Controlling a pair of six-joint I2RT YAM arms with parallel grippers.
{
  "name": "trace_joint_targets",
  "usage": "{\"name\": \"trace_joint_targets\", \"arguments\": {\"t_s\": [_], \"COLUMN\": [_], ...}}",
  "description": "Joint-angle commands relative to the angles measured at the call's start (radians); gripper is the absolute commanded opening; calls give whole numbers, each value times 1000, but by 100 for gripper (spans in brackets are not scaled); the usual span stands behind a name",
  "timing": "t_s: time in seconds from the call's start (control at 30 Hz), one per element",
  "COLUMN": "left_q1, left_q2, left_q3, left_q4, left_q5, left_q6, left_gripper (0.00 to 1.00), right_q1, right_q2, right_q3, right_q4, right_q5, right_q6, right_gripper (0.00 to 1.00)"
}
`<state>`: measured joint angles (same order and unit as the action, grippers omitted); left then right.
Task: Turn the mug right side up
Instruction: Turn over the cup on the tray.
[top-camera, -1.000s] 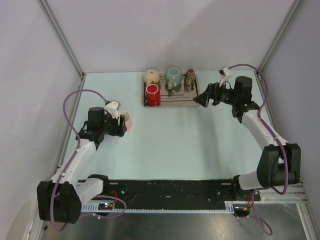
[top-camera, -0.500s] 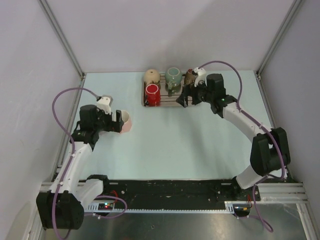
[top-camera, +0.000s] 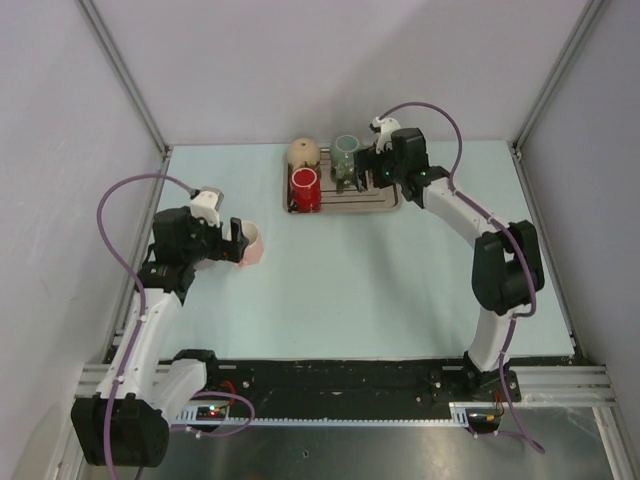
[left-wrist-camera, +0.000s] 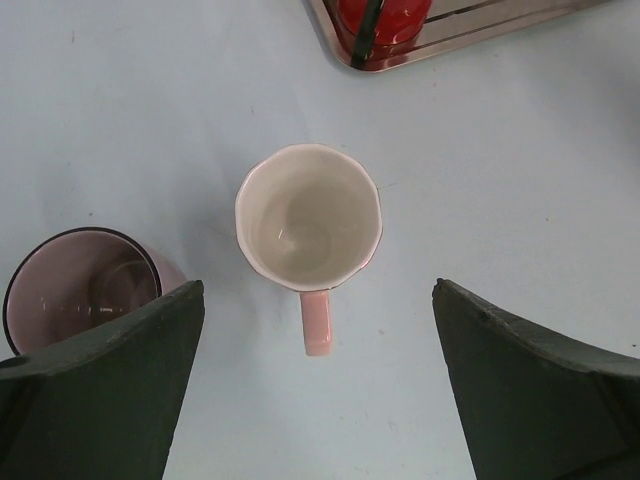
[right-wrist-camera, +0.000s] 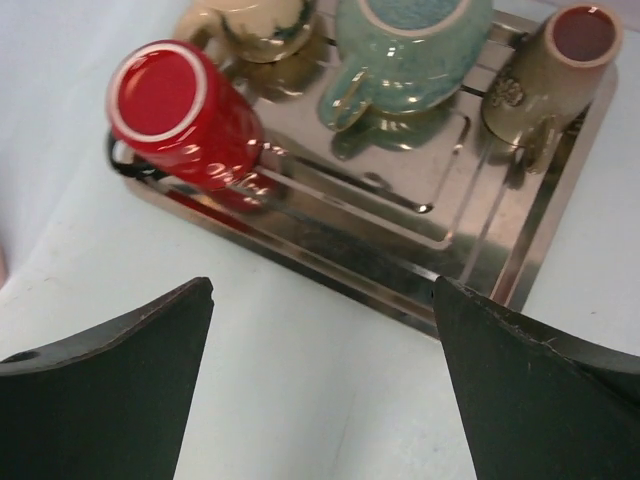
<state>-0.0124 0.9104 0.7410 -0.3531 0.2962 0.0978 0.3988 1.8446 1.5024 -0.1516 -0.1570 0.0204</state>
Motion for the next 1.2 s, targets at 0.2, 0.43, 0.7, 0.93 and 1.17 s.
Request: {"name": "trace_joint_targets", "arguments": {"t_s": [0.2, 0.43, 0.7, 0.93, 1.17], "left_q1": [8, 8, 8, 8, 8], "left_q2": [-18, -16, -25, -27, -41], "left_q3": [19, 4, -16, -23, -36], "left_q4": [24, 26, 36, 44, 54], "left_q5": [70, 84, 92, 81, 59], "left_q6": [34, 48, 60, 64, 71], "left_gripper": [100, 100, 100, 100, 100], "right_q1": [-103, -154, -164, -19, 135], "right_q2": [198, 319, 385, 288, 324], "right_q3": [298, 433, 518, 392, 470], "right_q4": [-166, -186, -203, -104, -97], "right_q5": [-46, -38, -49, 161, 368], "right_q6": [-147, -172, -164, -165, -147], "right_gripper": [94, 89, 84, 98, 99]}}
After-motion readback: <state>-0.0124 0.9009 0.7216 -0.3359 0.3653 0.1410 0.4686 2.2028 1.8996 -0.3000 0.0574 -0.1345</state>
